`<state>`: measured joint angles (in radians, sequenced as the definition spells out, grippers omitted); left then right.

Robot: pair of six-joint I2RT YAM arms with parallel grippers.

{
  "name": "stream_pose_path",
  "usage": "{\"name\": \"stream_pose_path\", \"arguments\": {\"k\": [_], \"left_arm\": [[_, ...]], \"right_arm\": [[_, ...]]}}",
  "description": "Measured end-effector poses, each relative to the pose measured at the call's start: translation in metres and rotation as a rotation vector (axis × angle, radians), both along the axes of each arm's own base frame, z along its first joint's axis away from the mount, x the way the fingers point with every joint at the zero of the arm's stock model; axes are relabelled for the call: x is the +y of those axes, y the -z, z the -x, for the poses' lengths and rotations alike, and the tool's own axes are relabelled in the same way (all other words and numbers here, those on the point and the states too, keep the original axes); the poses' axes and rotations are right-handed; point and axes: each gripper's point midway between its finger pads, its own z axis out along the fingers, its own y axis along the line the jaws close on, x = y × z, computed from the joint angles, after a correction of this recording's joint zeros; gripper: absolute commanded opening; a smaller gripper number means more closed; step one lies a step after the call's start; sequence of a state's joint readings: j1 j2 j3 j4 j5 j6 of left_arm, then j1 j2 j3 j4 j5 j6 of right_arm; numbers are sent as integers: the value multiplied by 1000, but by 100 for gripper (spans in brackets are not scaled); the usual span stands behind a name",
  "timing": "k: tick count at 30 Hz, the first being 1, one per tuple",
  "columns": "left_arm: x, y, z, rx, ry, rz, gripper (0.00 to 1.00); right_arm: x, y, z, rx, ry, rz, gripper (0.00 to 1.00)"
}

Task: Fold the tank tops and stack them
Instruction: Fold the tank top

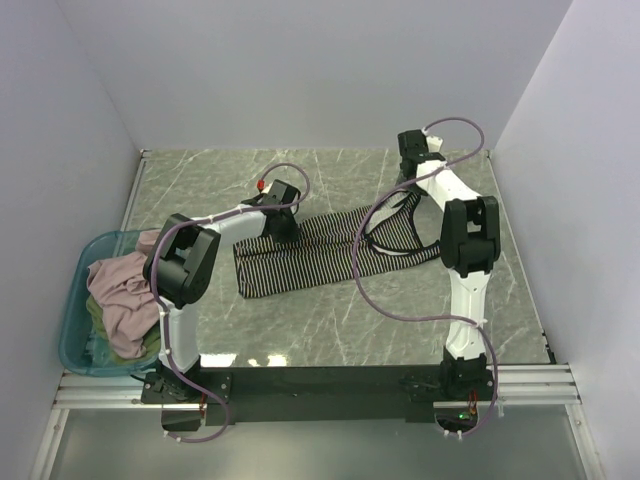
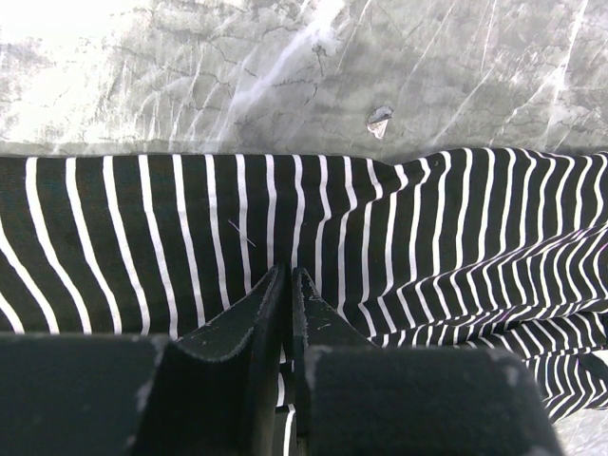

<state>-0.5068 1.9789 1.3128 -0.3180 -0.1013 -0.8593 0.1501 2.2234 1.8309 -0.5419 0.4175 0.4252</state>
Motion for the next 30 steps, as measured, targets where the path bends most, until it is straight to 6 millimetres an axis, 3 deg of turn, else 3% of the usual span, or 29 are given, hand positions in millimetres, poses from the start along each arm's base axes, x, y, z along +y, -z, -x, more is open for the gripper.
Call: {"name": "stream_pose_path", "arguments": {"k": [4, 11, 20, 26, 27, 30], "left_arm": [[0, 0, 0, 1, 0, -1, 14], [0, 0, 0, 1, 0, -1, 14], [0, 0, 0, 1, 1, -1, 14], [0, 0, 0, 1, 1, -1, 14], [0, 0, 0, 1, 1, -1, 14], [0, 0, 0, 1, 2, -1, 13]], "right_arm": [[-2, -5, -3, -4, 7, -7, 50], [-4, -14, -8, -17, 12, -29, 50], [0, -2, -4, 21, 14, -49, 48], [0, 15, 1, 67, 24, -50, 35], [0, 17, 2, 73, 25, -50, 26], [-1, 18, 4, 77, 33, -53, 11]]}}
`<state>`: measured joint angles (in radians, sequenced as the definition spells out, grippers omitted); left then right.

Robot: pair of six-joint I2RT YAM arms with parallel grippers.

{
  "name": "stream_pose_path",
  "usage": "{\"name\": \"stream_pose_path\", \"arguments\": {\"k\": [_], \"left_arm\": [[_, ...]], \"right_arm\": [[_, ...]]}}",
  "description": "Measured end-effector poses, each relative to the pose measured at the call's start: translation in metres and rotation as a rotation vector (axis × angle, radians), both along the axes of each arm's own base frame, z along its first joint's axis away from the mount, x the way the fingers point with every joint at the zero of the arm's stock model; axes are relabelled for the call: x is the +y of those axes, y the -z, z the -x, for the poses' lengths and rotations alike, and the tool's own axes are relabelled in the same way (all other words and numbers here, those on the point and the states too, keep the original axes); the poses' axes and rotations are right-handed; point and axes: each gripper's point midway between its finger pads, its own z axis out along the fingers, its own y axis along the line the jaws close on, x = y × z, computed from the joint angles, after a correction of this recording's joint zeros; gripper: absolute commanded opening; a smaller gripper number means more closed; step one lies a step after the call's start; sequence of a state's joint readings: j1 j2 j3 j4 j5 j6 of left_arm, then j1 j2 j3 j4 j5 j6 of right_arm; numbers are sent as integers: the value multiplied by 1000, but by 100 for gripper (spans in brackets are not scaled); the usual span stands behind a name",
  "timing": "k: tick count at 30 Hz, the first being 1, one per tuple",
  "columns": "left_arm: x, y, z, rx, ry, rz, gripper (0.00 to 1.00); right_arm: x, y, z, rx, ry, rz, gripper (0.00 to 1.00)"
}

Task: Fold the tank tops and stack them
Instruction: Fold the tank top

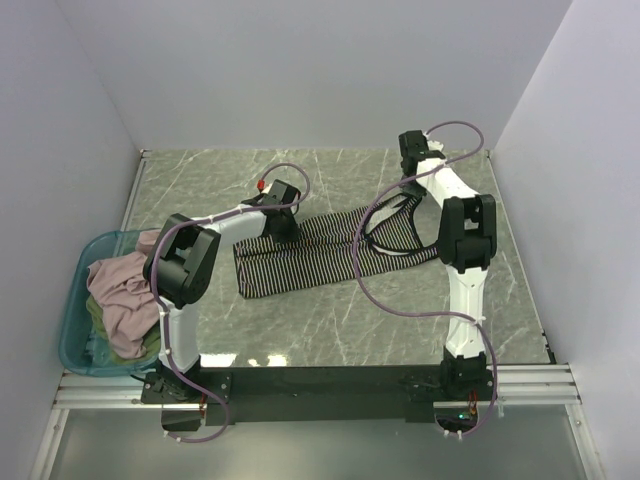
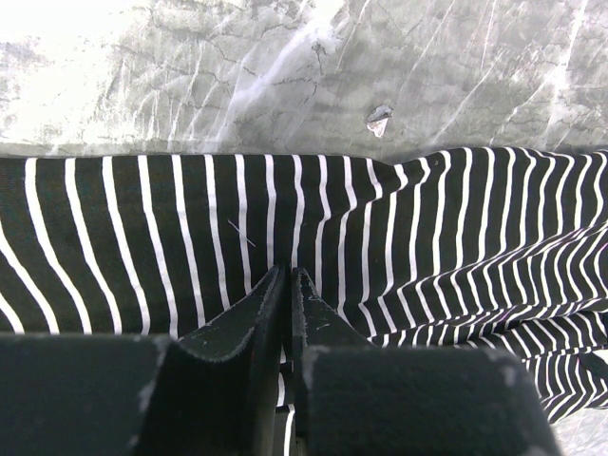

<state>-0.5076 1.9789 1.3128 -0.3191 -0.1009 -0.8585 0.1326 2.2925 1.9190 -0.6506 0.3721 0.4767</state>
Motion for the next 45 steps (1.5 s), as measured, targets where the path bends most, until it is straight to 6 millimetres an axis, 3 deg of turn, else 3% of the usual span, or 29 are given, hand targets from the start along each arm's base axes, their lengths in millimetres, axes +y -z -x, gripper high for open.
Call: {"name": "stream_pose_path", "arguments": {"k": [4, 9, 16, 20, 22, 30, 40, 45], "left_arm": [[0, 0, 0, 0, 0, 0, 14], [0, 0, 0, 0, 0, 0, 13], [1, 1, 4, 5, 2, 8, 11], [3, 1, 5, 7, -7, 16, 5], [3, 1, 5, 8, -16, 26, 1], [6, 1, 9, 7, -36, 47, 1], [13, 1, 18, 14, -45, 47, 1], [14, 1, 20, 17, -46, 46, 1]], "right_arm": [[0, 2, 0, -20, 8, -6, 0], [0, 6, 24, -34, 9, -27, 0], [3, -42, 42, -235, 8, -151, 0], [-7, -68, 35, -348, 28, -229, 0], [-12, -71, 31, -381, 35, -272, 0], [-22, -35, 43, -331, 65, -424, 0], [-21, -23, 46, -304, 90, -482, 0], [-23, 5, 53, -235, 114, -489, 2]]}}
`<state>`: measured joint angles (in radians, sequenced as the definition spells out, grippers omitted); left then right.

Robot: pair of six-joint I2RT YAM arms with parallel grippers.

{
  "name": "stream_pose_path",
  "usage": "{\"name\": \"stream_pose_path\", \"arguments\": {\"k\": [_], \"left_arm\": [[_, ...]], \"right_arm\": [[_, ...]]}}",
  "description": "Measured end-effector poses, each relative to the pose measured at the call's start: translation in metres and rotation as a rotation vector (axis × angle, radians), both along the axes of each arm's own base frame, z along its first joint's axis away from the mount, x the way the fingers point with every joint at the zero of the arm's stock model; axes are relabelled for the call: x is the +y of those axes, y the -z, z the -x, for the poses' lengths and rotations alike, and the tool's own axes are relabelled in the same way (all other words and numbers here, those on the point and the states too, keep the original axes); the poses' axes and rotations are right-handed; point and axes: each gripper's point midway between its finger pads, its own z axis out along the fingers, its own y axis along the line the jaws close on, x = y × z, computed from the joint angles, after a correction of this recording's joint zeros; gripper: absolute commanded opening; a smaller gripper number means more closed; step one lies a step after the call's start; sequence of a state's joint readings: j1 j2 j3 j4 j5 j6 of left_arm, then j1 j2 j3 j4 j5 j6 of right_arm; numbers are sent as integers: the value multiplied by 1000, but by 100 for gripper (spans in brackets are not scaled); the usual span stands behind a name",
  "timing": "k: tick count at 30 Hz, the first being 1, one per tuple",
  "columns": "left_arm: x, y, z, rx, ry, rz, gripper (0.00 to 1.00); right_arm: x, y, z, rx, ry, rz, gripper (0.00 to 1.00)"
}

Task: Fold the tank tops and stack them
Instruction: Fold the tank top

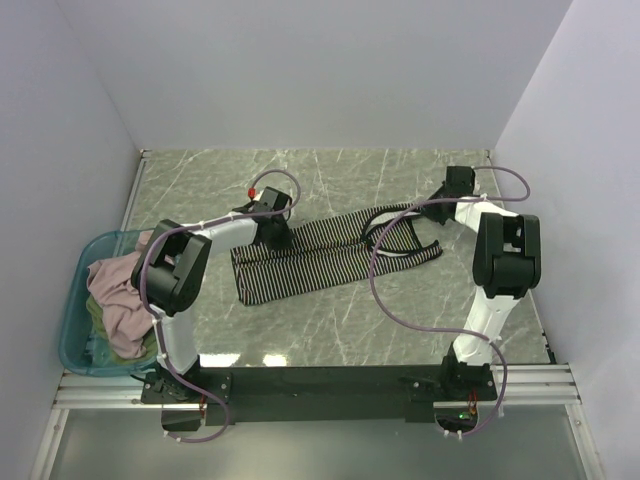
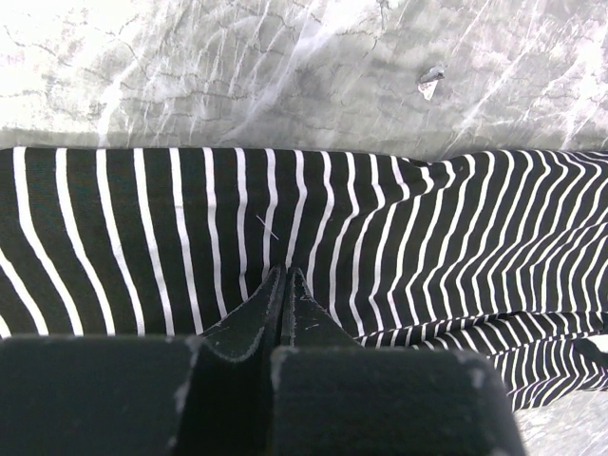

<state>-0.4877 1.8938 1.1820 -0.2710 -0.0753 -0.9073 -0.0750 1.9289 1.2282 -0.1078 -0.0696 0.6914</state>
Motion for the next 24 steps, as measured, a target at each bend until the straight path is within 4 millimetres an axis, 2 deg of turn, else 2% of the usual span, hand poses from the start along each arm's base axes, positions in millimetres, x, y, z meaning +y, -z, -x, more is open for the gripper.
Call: {"name": "stream_pose_path", "arguments": {"k": [4, 16, 21, 24], "left_arm": [[0, 0, 0, 0, 0, 0, 1], [1, 0, 5, 7, 9, 9, 1], [0, -1, 7, 11, 32, 9, 1], [0, -2, 8, 11, 46, 7, 1]], "right_arm": [[-1, 12, 6, 42, 5, -9, 14], [-9, 12, 8, 46, 24, -87, 32], [-8, 9, 5, 16, 29, -106, 36], [-5, 6, 16, -1, 31, -113, 37]]}}
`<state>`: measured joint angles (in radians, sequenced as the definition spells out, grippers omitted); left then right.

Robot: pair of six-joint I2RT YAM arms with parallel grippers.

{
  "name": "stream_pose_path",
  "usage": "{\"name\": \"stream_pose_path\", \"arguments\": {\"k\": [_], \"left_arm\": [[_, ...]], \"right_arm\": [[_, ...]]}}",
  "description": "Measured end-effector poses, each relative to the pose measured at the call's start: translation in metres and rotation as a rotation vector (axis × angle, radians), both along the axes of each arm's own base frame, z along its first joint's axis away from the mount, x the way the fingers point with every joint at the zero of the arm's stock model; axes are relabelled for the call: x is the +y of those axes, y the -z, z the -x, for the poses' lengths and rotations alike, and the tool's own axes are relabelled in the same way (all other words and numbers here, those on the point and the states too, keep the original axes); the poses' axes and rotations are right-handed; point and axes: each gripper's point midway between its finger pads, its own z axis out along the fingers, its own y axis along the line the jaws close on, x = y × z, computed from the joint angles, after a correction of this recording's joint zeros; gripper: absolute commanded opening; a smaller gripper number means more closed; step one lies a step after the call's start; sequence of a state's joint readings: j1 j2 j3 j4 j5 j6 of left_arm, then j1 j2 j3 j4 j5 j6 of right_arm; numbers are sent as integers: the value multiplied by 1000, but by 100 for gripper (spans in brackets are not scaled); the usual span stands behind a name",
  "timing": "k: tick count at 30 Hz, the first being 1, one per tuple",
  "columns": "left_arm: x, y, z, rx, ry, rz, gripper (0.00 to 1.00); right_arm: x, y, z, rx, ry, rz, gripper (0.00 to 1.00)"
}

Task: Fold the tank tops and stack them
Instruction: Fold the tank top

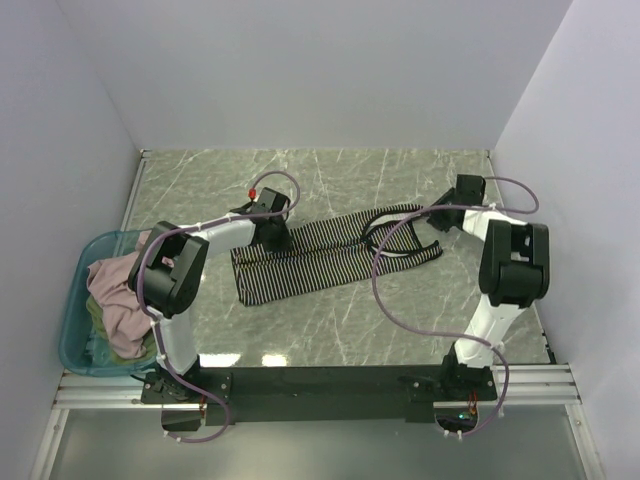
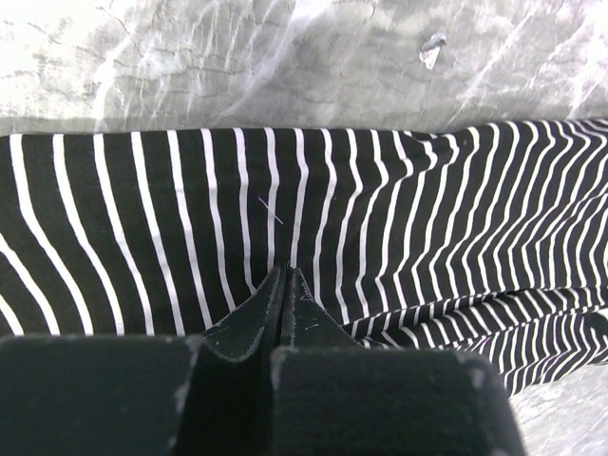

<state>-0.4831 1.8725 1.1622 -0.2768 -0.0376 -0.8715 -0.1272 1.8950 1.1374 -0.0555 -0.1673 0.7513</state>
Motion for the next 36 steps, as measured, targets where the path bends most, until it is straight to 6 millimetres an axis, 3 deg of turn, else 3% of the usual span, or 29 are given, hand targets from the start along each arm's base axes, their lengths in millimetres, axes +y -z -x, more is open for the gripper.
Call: {"name": "stream_pose_path", "arguments": {"k": [6, 10, 14, 21, 29, 32, 35, 36], "left_arm": [[0, 0, 4, 10, 23, -3, 1], [0, -1, 5, 14, 26, -6, 1], [-1, -4, 2, 8, 26, -3, 1], [-2, -7, 0, 2, 26, 0, 1], [-1, -6, 2, 8, 26, -3, 1], [-1, -6, 2, 8, 26, -3, 1], [-1, -6, 2, 9, 25, -3, 1], [-1, -6, 2, 8, 25, -3, 1]], "right_arm": [[25, -32, 10, -88, -46, 12, 37], [69, -47, 13, -142, -142, 26, 37], [114, -44, 22, -140, -246, 31, 38], [161, -22, 37, -100, -357, 39, 38], [187, 6, 53, -34, -427, 54, 37], [190, 5, 53, -38, -435, 57, 30], [191, 5, 53, -41, -438, 63, 9], [191, 5, 53, -41, -437, 66, 6]]}}
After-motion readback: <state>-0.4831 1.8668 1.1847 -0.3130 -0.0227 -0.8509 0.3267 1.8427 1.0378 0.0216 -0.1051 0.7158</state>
